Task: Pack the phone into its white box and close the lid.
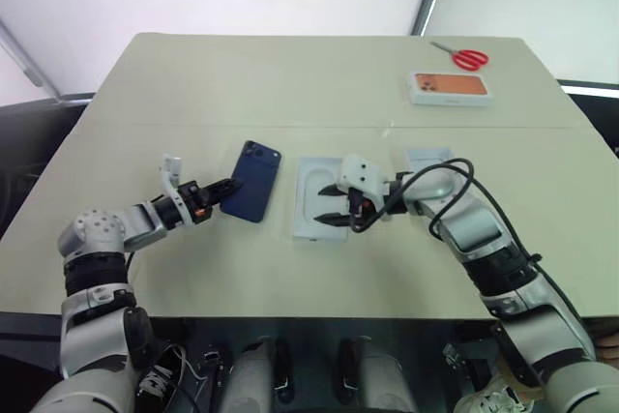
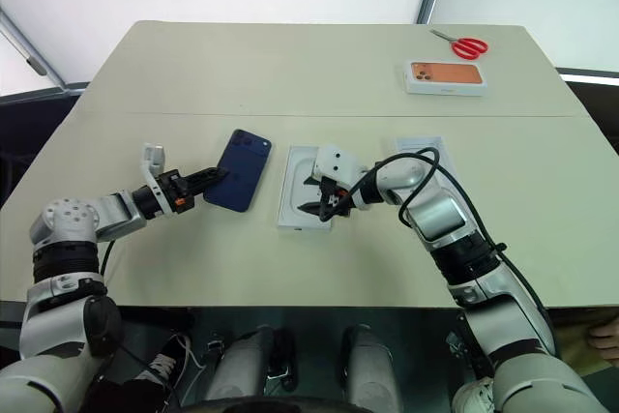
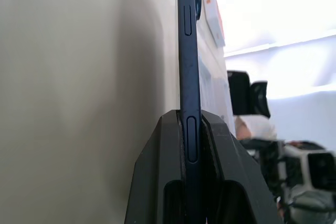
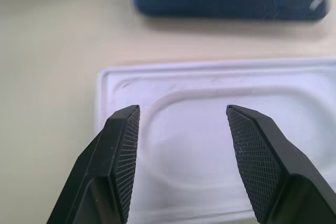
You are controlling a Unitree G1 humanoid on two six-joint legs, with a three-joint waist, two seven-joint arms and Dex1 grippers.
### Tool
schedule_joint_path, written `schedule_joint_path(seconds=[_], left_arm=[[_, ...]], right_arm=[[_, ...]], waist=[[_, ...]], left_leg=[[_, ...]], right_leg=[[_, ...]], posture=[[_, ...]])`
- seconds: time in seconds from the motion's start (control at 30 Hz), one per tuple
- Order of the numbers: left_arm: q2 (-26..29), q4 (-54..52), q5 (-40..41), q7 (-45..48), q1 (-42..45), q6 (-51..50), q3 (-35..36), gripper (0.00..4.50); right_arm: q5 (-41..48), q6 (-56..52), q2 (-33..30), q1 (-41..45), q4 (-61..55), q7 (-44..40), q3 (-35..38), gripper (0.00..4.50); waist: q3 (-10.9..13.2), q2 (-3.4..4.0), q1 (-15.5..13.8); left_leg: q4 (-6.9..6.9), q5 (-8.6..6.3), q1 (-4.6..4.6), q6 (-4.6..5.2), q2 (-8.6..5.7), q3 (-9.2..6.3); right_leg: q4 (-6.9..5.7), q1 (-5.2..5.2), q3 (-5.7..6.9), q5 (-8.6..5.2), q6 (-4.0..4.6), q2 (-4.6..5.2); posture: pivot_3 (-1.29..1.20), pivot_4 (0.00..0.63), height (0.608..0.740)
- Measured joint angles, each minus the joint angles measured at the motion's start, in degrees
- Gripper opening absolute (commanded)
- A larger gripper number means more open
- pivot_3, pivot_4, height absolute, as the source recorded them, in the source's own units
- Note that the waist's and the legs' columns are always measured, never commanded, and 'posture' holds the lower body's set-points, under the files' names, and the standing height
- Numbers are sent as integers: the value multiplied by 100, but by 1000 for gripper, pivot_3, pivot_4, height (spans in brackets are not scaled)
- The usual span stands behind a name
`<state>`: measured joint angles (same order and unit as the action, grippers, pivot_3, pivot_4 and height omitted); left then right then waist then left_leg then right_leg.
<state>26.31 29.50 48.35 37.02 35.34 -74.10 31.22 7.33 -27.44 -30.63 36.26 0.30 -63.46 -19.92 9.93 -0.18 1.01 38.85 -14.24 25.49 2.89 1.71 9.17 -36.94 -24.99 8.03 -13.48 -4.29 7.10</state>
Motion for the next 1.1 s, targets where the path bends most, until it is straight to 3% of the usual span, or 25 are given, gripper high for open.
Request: schedule_joint_path(seconds=[0.23,0.53,0.63,0.73,1.1], left_arm=[[-438,-379,524,-690,-26,-333,675,6],[-656,-728,990,-1300,-60,-429,1028,6],[-683,-821,1080,-1407,-123,-434,1029,0],[-710,-879,1102,-1465,-153,-435,1007,0],[-725,-997,1166,-1506,-165,-433,906,0]], right_arm=[[23,-108,-91,-118,-294,-259,-207,2755],[-370,191,-148,-198,-129,-162,-452,2755],[-404,257,-149,-197,-99,-158,-446,1881],[-388,290,-139,-188,-119,-160,-394,505],[-428,295,-134,-186,-124,-151,-389,505]], waist=[[12,-21,-29],[16,-25,-22],[16,-26,-28],[15,-27,-22],[15,-27,-19]], left_leg=[[1,-1,0,-1,-2,-4],[1,0,0,-1,-2,-3],[1,0,0,-1,-2,-3],[1,0,-2,-1,-2,-3],[1,0,-3,-2,-1,-3]], right_leg=[[0,3,4,0,0,5],[-1,2,4,0,0,3],[0,3,5,0,0,3],[0,6,5,0,0,2],[0,6,5,0,0,1]], posture=[[0,150,738],[0,150,738],[0,150,738],[0,150,738],[0,150,738]])
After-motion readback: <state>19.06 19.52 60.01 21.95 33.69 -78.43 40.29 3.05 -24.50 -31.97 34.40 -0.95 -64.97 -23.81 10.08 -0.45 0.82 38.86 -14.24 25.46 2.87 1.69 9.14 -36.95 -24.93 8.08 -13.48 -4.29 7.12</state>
